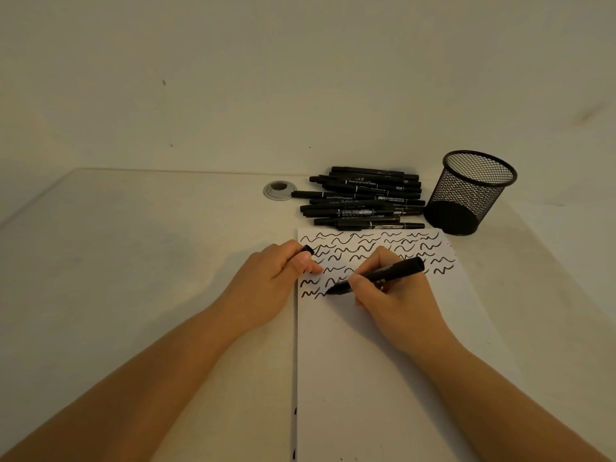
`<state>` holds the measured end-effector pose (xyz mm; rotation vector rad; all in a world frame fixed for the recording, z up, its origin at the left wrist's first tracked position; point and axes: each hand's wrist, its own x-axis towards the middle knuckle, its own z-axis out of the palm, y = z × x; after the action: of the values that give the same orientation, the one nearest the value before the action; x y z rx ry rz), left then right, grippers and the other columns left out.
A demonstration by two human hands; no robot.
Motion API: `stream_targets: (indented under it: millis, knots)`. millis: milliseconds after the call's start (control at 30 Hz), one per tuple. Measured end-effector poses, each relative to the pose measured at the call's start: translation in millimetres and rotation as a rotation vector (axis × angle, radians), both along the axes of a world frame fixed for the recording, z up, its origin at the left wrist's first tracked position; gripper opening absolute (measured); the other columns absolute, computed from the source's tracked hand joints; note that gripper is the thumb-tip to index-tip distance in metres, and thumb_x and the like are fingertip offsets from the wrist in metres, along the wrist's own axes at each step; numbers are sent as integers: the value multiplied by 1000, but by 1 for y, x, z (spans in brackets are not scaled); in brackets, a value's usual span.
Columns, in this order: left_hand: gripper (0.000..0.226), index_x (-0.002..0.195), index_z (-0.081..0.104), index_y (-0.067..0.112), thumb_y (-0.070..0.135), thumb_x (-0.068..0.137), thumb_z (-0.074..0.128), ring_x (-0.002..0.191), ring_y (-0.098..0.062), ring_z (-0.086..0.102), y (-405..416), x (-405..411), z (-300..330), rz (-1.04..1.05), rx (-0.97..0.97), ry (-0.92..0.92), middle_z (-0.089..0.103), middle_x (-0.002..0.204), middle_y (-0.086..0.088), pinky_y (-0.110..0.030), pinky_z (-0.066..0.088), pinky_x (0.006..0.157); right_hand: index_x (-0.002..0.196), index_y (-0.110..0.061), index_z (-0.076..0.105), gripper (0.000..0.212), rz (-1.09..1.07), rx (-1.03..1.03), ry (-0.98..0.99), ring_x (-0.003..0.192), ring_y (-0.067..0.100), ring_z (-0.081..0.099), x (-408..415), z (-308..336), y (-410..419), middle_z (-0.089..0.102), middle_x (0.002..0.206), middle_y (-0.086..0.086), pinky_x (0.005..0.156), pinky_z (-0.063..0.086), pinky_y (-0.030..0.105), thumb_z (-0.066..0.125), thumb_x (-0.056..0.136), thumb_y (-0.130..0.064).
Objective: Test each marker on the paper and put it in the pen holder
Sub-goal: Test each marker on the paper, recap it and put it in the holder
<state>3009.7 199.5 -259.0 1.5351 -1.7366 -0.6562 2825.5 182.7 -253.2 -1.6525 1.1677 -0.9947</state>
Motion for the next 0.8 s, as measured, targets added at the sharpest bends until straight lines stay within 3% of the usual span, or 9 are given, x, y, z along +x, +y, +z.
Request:
stream_targets:
  millis: [133,233,267,400,533,667,800]
  knots:
    - [22,81,55,36,31,94,37,86,12,55,2,-1,2,-9,-3,13,65,89,26,-5,38,70,67,-21,57,16,-118,-30,-21,51,4,53,-1,-1,-2,61,55,-4,48,43,16,64,79,-14]
    - [20,86,62,31,33,92,43,54,7,52,3,1,3,3,-59,37,64,83,24,-6,36,53,73,-25,58,14,-183,-48,-135,52,2,55,-5,3,-4,64,60,-10,49,47,16,64,81,-16]
    - [18,85,62,34,33,91,45,51,6,51,3,1,3,11,-67,42,65,80,24,-6,36,52,75,-24,58,13,-186,-36,-177,50,2,54,-6,4,-4,63,59,-9,47,46,15,64,81,-15]
    - [21,76,58,50,32,87,57,69,0,59,3,1,2,-7,-52,6,66,80,23,-13,44,65,77,-19,62,10,-97,87,-351,47,7,51,-12,9,-4,61,55,-3,42,43,18,62,82,-11]
    - [12,85,58,52,40,82,56,73,0,57,3,-3,-2,-43,-43,-71,62,80,19,-17,45,66,67,-24,68,14,41,203,-540,48,13,51,-12,10,-2,60,55,3,41,40,21,60,77,-30]
    - [18,95,60,41,44,80,53,76,-1,55,4,-3,-4,-53,-64,-84,61,79,17,-23,44,67,65,-23,66,28,26,208,-537,47,13,51,-11,8,-3,60,52,3,41,39,21,50,88,-18]
    - [23,94,66,34,44,78,52,82,-1,51,6,-5,1,-59,-112,-136,57,72,22,-13,37,67,64,-24,60,33,9,190,-447,45,14,50,-8,8,-1,60,52,5,41,39,21,48,90,-8]
